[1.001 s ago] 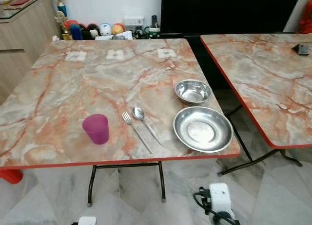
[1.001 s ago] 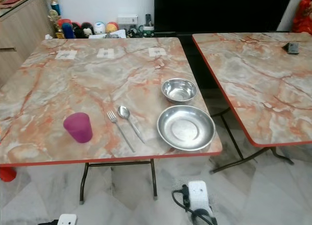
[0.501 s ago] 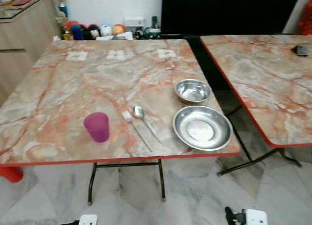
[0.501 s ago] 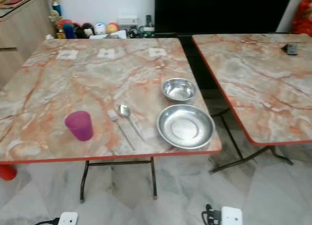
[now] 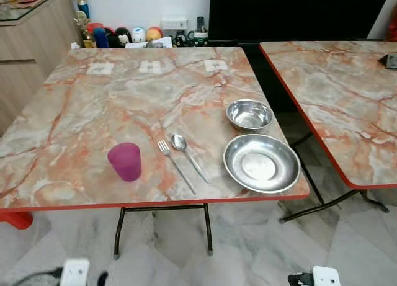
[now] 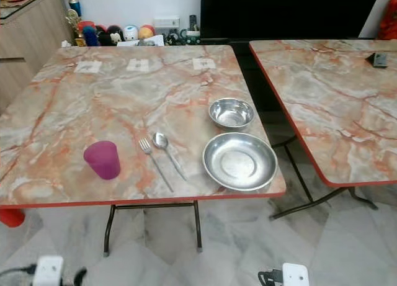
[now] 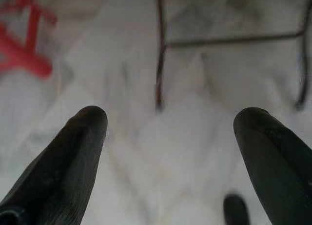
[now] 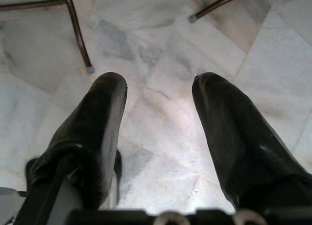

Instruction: Setting the table

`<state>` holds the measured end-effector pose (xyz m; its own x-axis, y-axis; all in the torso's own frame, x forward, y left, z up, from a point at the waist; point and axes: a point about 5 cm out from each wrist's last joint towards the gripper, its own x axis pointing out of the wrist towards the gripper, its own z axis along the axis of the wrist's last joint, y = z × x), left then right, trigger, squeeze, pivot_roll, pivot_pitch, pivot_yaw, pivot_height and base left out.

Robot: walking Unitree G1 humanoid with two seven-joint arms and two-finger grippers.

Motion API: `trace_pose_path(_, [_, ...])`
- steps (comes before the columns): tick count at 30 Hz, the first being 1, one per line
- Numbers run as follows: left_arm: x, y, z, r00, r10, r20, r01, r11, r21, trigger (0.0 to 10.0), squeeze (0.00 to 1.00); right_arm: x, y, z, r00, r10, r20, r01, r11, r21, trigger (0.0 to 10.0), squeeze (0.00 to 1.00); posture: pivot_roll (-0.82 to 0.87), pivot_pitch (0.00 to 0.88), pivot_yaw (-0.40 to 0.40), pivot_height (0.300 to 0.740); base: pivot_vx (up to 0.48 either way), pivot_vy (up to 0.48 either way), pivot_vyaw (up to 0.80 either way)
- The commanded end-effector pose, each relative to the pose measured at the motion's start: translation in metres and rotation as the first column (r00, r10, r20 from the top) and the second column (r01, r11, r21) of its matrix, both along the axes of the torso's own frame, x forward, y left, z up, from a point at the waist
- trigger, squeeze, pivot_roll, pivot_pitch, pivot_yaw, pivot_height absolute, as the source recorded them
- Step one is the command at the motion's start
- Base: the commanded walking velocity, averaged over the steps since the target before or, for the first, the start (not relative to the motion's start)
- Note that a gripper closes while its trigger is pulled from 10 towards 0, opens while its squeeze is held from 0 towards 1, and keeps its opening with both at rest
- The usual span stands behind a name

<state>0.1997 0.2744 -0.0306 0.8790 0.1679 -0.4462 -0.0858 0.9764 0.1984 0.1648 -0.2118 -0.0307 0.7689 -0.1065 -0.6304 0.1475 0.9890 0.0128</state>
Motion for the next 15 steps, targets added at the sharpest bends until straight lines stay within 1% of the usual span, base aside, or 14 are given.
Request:
trace_pose_path(1, [-0.014,0.0,-0.005,1.0,-0.026,-0.01,0.025,1.0,-0.016,10.0,0.0,-0.004,0.0,0.001,1.0,-0.012,-0.021,0.012,1.0,0.004,10.0,0.0,0.03,0.099,0.001,0.74,0.0,0.0,0.0])
trace_pose_path(2, [-0.017,0.0,-0.005,0.999,-0.036,-0.005,0.035,0.999,-0.015,10.0,0.0,-0.004,0.001,0.001,1.0,-0.014,-0.023,0.014,1.0,0.005,10.0,0.0,0.02,0.099,0.004,0.74,0.0,0.0,0.0])
trace_pose_path(3, [-0.026,0.001,-0.006,0.998,-0.057,0.001,0.057,0.998,-0.014,10.0,0.0,-0.004,0.001,0.002,1.0,-0.019,-0.024,0.019,1.0,0.009,10.0,0.0,0.02,0.102,0.006,0.74,0.0,0.0,0.0])
trace_pose_path(5, [-0.033,0.001,-0.006,0.998,-0.069,0.007,0.069,0.998,-0.013,10.0,0.0,-0.004,0.001,0.003,0.999,-0.019,-0.029,0.019,1.0,0.008,10.0,0.0,0.02,0.102,0.007,0.74,0.0,0.0,0.0])
trace_pose_path(8, [-0.056,0.006,-0.006,0.996,-0.091,0.005,0.091,0.996,0.008,10.0,0.0,-0.003,0.002,0.004,1.0,-0.023,-0.012,0.023,1.0,0.02,10.0,0.0,0.02,0.102,0.007,0.74,0.0,0.0,0.0])
trace_pose_path(9, [-0.06,0.008,-0.005,0.996,-0.088,0.007,0.088,0.996,0.011,10.0,0.0,-0.004,0.002,0.004,1.0,-0.027,-0.006,0.027,0.999,0.023,10.0,0.0,0.02,0.108,0.012,0.74,0.0,0.0,0.0])
trace_pose_path(12, [-0.067,0.012,-0.003,0.996,-0.09,0.01,0.089,0.996,0.01,10.0,0.0,-0.004,0.002,0.006,0.999,-0.036,0.003,0.036,0.999,0.029,10.0,0.0,0.03,0.111,0.011,0.74,0.0,0.0,0.0])
trace_pose_path(15, [-0.063,0.011,-0.008,0.997,-0.072,-0.026,0.072,0.997,-0.005,10.0,0.0,-0.003,0.003,0.008,0.999,-0.042,0.019,0.042,0.998,0.037,10.0,0.0,0.03,0.111,0.007,0.74,0.0,0.0,0.0])
